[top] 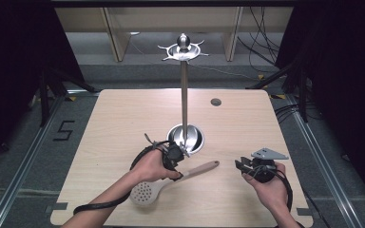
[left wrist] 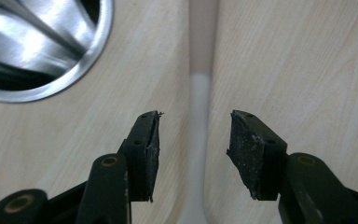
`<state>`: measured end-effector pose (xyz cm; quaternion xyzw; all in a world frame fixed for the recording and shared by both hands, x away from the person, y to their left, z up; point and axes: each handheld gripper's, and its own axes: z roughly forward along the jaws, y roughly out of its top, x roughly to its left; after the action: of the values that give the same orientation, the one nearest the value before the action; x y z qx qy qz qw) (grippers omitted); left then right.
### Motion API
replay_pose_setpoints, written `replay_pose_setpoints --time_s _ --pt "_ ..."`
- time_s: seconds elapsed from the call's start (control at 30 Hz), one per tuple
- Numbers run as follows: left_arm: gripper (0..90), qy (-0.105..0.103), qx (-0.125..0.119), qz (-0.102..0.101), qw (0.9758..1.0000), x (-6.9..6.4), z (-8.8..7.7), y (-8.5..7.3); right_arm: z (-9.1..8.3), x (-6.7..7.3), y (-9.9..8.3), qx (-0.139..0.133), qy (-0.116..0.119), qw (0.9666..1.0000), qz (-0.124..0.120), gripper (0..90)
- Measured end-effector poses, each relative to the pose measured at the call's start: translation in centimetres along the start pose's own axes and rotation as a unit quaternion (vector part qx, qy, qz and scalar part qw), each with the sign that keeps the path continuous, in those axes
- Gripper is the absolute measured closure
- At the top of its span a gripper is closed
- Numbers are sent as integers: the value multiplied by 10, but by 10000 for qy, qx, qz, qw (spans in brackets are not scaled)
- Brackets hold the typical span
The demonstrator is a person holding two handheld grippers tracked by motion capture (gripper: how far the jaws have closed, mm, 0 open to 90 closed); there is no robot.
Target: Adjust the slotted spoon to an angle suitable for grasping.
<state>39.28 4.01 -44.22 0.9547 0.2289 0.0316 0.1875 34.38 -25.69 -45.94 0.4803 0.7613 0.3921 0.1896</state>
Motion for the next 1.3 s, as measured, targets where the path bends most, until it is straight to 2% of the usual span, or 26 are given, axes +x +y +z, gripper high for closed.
replay_pose_setpoints --time_s 0.03,0.07,0.1,0.13,0.3,0.57,0.6,0.7,0.73,0.8,0.83,0.87,0.97,1.1,1.23,1.27,1.3 --pt "519 -17 81 32 10000 -1 4 3 0 0 0 7 5 10000 -7 681" --pt "519 -13 157 194 9997 -1 8 7 0 0 0 7 5 10000 -7 681" --pt "520 23 375 468 9982 -1 12 13 -1 0 0 49 -20 10000 -43 678" --pt "520 0 400 500 9979 -1 14 16 -1 0 0 34 59 10000 22 677" --pt "523 -25 427 496 9979 -3 23 24 -1 0 0 32 -59 9999 -85 671" --pt "524 -115 427 539 9976 1 39 35 -1 0 0 43 -50 9999 -77 660" --pt "524 -178 450 422 9979 -1 41 35 -1 0 -1 30 -48 9999 -93 659" --pt "530 -133 477 532 9974 0 44 38 -1 1 0 46 -35 9999 -83 657" --pt "534 -70 503 693 9963 1 45 40 -1 1 -1 47 -31 10000 -62 656" --pt "538 -17 495 695 9964 1 46 41 0 2 -1 -9 -32 10000 -38 656" --pt "543 -12 527 685 9963 0 47 41 -1 1 -1 -5 -45 9999 -100 655" --pt "550 -163 568 545 9968 -3 49 40 -1 1 -1 -3 -55 9999 -102 655" --pt "572 -126 615 677 9957 -3 51 42 0 2 -1 17 72 10000 -16 654" --pt "599 -93 687 774 9946 -4 53 44 0 2 -1 31 52 10000 -9 654" --pt "631 -90 788 782 9938 -4 56 46 0 2 -1 30 25 10000 -24 653" --pt "635 -127 805 729 9940 -4 56 46 0 5 -2 34 50 9998 166 653" --pt "644 -153 824 702 9940 -4 56 47 -1 4 -2 43 4 9999 105 653"
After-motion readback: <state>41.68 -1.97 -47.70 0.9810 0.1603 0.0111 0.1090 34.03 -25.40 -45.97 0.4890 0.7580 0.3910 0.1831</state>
